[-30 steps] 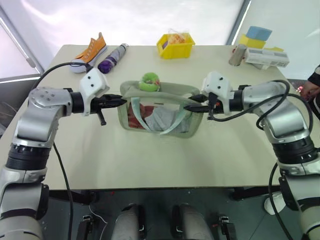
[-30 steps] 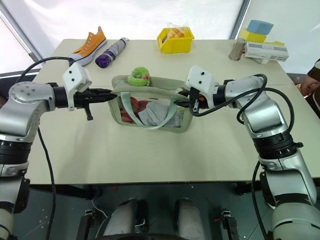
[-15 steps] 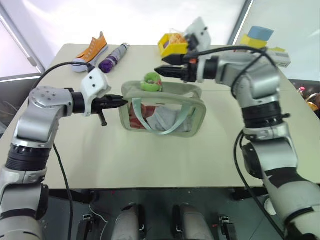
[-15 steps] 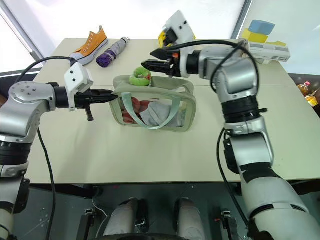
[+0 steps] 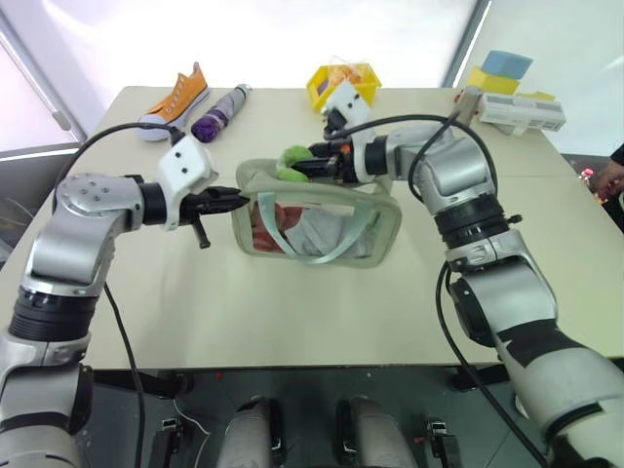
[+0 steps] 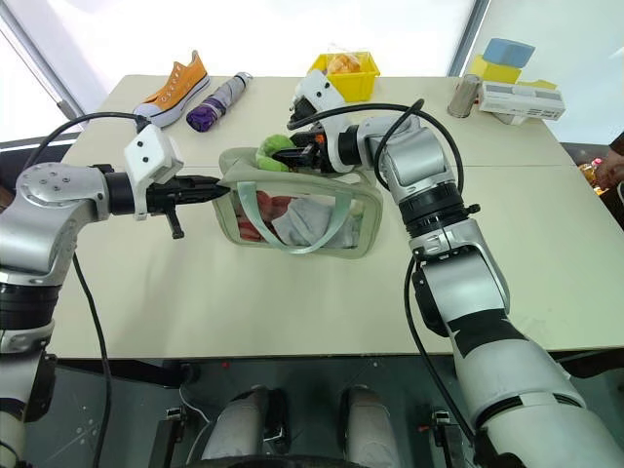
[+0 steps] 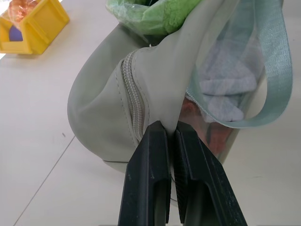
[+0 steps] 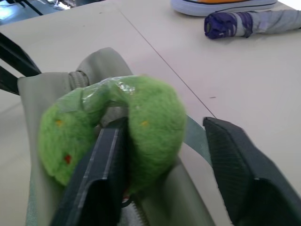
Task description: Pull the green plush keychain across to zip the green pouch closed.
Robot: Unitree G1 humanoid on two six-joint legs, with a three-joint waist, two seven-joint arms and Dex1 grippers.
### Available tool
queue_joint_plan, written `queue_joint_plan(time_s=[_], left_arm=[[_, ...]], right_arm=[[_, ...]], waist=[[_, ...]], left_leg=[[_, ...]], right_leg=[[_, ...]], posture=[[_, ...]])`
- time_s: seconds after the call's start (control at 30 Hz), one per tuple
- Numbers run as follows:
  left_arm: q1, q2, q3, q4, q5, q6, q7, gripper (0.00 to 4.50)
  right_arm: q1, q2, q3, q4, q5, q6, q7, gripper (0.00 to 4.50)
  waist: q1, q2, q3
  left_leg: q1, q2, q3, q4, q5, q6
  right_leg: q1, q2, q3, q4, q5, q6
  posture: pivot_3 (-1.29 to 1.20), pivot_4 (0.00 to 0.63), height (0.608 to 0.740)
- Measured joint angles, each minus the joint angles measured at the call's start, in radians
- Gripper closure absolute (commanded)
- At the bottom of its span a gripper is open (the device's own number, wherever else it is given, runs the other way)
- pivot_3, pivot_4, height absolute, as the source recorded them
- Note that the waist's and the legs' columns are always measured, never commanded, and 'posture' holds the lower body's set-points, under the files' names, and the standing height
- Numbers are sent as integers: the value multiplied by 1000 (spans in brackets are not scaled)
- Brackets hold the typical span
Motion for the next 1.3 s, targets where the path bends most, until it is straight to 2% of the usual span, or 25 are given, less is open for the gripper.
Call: queue_joint_plan(time_s=[0.03,0.07,0.23,0.43,0.67,0.83,1.0,1.17,1.27,1.3], left_arm=[[0,0,0,0,0,0,2,4500],[0,0,0,0,0,0,3,4500],[0,-1,0,-1,-6,-2,5,4500],[-5,-11,-3,-7,-22,-21,5,4500],[-39,-36,-26,19,-29,-27,2,4500],[-52,-25,-24,0,-93,77,-27,4500],[-26,39,23,-151,-199,241,-34,4500],[79,98,46,-212,-190,220,-13,4500],[123,97,49,-210,-166,161,24,4500],[130,97,49,-210,-161,149,35,4500]], right_arm=[[0,-1,-2,0,0,0,5,4236],[0,-1,-3,-1,1,3,10,4440],[0,-35,-23,-39,22,69,17,4440],[0,-126,-42,-148,68,173,37,4440],[23,-157,-47,-213,89,216,5,4440],[55,-113,-54,-239,98,218,-55,4440],[56,-33,-55,-227,97,175,-95,4440],[56,11,-40,-177,94,120,-75,4440],[56,11,-31,-173,95,111,-50,3423],[56,10,-31,-174,95,106,-42,2949]], waist=[[0,0,0],[0,0,0],[2,0,0],[1,0,0],[-1,0,0],[-4,0,0],[-4,1,0],[-2,1,0],[2,0,0],[2,0,0]], left_leg=[[0,0,0,0,0,0],[0,0,0,0,0,0],[0,0,0,0,0,0],[0,0,0,0,0,0],[0,0,0,0,0,0],[-1,0,0,-1,0,0],[-1,1,0,-1,0,0],[0,1,0,-1,0,0],[-1,0,0,-1,0,0],[0,0,0,-1,0,0]], right_leg=[[0,0,0,0,0,0],[0,0,0,0,0,0],[0,0,0,0,0,0],[0,0,0,0,0,0],[-1,0,0,0,0,0],[-2,0,0,0,0,0],[-2,0,0,0,0,0],[-1,0,0,0,0,0],[-1,0,0,0,0,0],[0,0,0,0,0,0]], posture=[[0,150,740],[0,150,740],[0,150,740],[0,150,740],[0,150,740],[0,150,740],[0,150,740],[0,150,740],[0,150,740],[0,150,740]])
